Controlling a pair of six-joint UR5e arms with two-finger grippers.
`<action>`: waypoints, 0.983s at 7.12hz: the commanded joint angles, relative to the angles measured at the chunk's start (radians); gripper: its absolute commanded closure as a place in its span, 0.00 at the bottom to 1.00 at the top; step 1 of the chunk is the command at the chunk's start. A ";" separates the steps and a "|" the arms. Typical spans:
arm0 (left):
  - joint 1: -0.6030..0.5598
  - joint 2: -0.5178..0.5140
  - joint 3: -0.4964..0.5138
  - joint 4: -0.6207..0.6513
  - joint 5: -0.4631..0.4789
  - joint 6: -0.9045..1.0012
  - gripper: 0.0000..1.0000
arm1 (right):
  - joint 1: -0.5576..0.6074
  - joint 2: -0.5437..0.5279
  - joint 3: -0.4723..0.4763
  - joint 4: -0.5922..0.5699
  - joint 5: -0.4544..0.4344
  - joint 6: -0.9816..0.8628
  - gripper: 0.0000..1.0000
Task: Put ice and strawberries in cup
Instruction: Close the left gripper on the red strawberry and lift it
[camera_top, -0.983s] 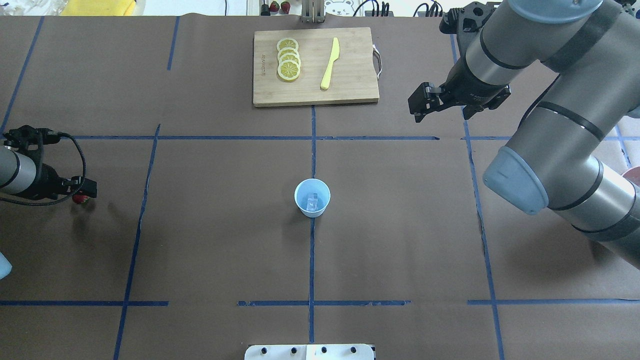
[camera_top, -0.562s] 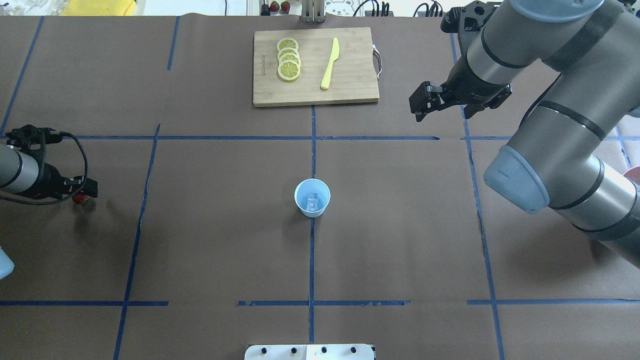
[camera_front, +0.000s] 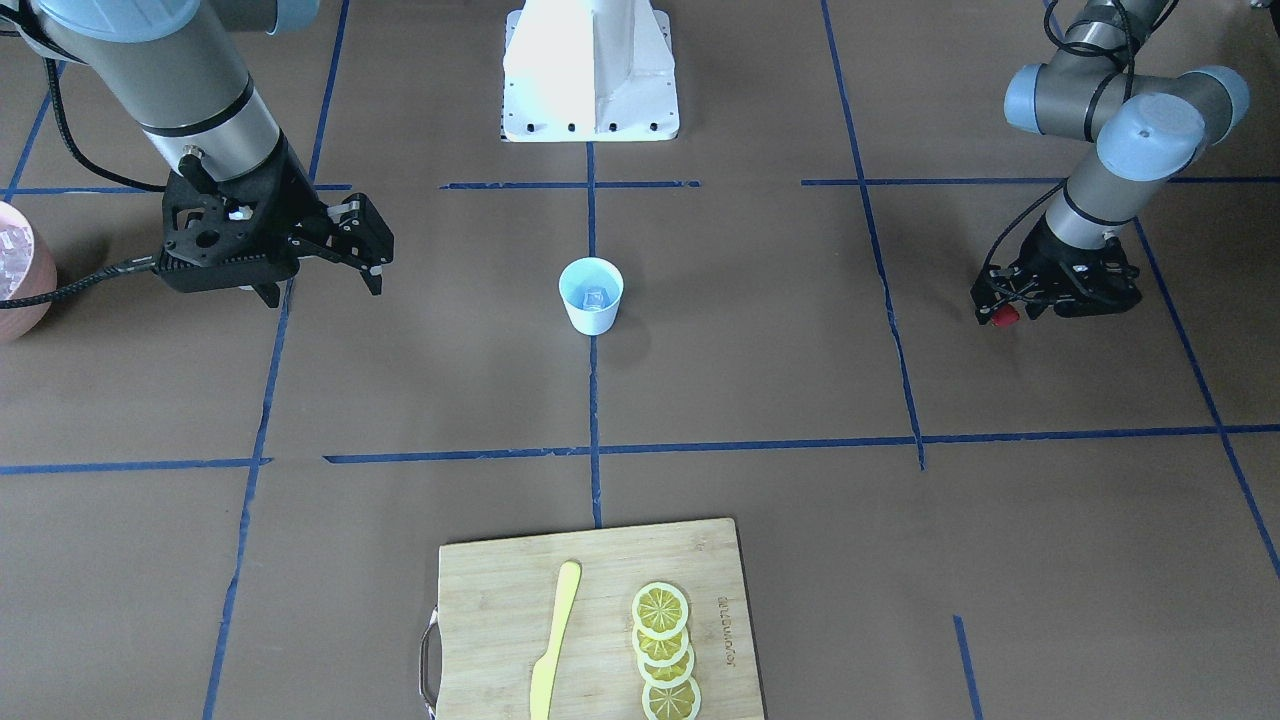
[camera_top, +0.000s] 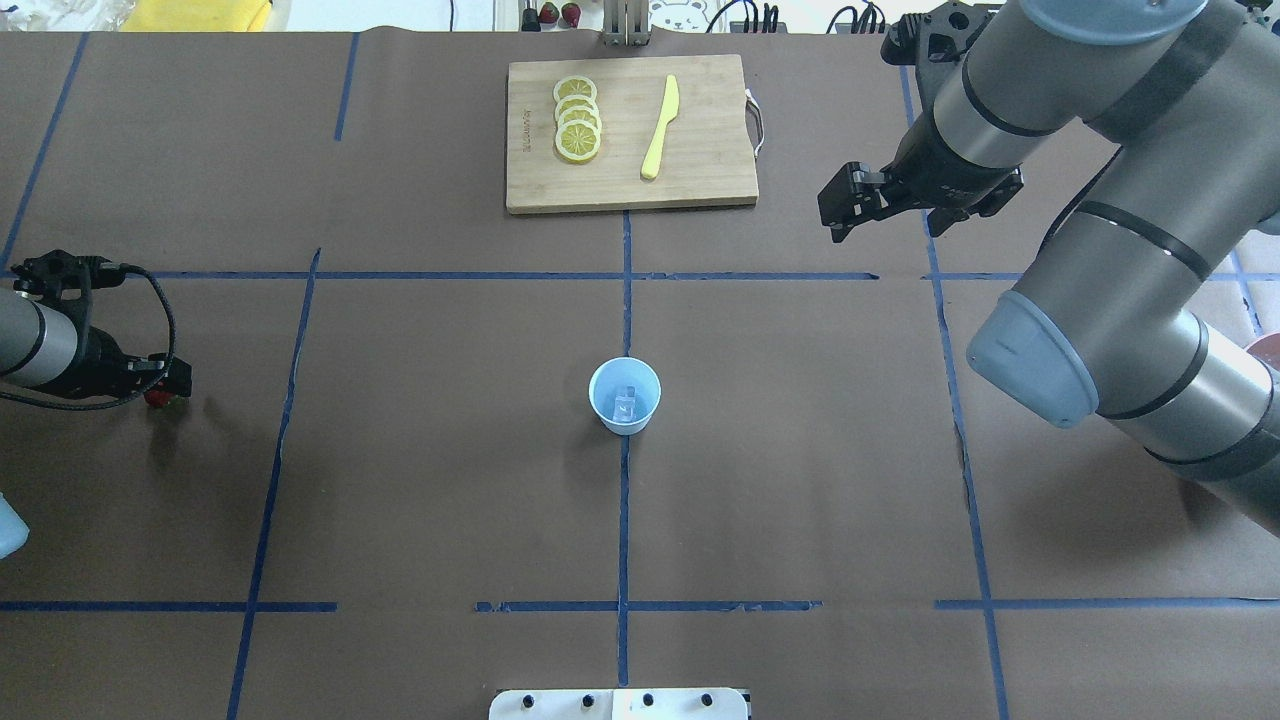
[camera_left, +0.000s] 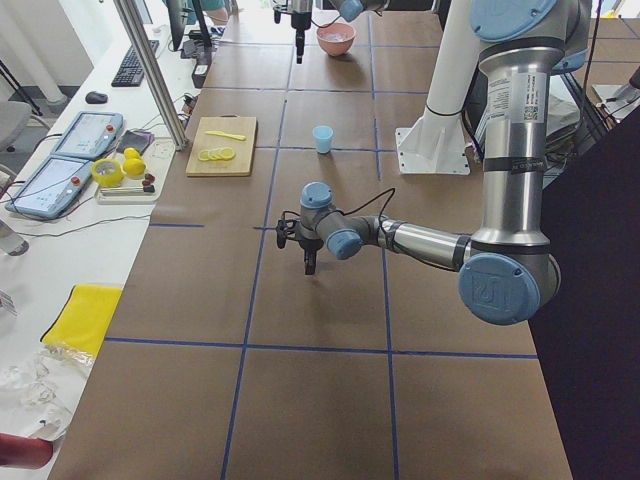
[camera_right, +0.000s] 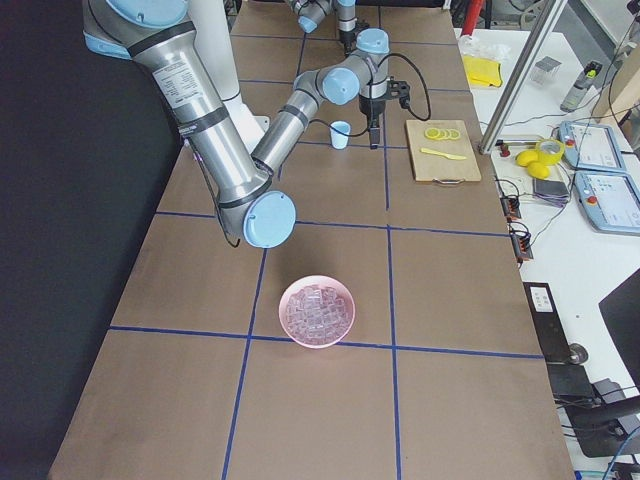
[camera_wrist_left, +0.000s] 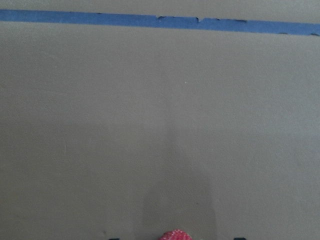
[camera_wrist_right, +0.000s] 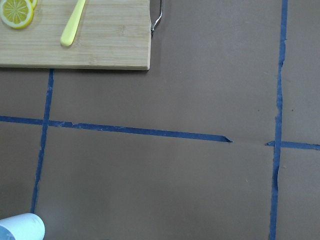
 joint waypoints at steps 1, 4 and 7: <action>0.000 0.000 0.007 -0.001 0.000 0.000 0.32 | 0.000 0.001 0.000 0.001 0.000 0.001 0.01; 0.000 0.002 0.004 0.002 -0.005 0.000 0.76 | 0.000 0.001 0.000 -0.001 0.000 0.004 0.01; -0.035 0.000 -0.064 0.053 -0.120 0.004 0.99 | 0.003 -0.004 0.014 -0.001 0.001 0.010 0.01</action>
